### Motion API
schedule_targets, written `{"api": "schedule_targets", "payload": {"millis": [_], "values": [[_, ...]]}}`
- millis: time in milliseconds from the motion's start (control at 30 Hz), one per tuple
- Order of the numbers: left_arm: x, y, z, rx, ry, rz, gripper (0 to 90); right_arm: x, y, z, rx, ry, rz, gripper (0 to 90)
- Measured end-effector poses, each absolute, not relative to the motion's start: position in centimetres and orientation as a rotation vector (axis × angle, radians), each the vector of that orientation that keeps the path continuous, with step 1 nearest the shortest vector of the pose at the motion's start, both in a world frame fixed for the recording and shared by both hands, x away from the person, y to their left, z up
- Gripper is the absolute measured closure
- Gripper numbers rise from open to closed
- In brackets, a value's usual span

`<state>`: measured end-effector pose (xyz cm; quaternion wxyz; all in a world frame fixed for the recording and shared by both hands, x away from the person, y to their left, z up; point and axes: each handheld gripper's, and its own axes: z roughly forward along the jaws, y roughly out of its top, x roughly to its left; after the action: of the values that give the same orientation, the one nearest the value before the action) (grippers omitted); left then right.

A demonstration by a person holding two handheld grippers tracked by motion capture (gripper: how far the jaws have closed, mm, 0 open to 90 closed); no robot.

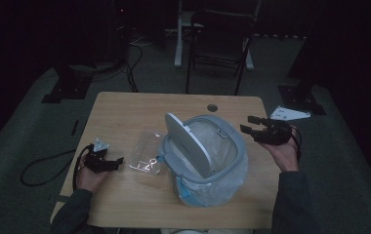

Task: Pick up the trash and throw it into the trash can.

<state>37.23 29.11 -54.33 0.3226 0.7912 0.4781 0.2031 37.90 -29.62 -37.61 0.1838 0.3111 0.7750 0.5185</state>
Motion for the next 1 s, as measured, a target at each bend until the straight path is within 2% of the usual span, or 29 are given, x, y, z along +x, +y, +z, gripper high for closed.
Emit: {"api": "schedule_targets", "payload": {"millis": [100, 167, 300, 533, 567, 1000], "values": [[37.1, 29.3, -54.1, 2.071, 1.253, 0.518, 24.1, 38.2, -29.7, -39.3, 0.931, 2.185, 1.391, 44.2], [37.0, 29.4, -54.0, 2.065, 1.244, 0.503, 36.3, 38.4, -29.6, -40.5, 0.973, 2.176, 1.375, 43.7], [36.8, 29.4, -53.5, 2.042, 1.226, 0.451, 43.8, 38.6, -29.4, -42.9, 1.037, 2.151, 1.329, 39.9], [36.7, 29.3, -52.9, 1.999, 1.219, 0.405, 49.2, 38.8, -28.4, -46.6, 1.078, 2.188, 1.172, 39.3], [36.7, 29.2, -52.3, 1.971, 1.195, 0.379, 53.7, 38.8, -28.0, -47.8, 1.078, 2.204, 1.137, 39.4], [37.5, 26.1, -48.6, 1.948, 1.078, 0.416, 56.3, 38.5, -27.4, -52.4, 1.149, 2.24, 1.051, 40.8]]}}
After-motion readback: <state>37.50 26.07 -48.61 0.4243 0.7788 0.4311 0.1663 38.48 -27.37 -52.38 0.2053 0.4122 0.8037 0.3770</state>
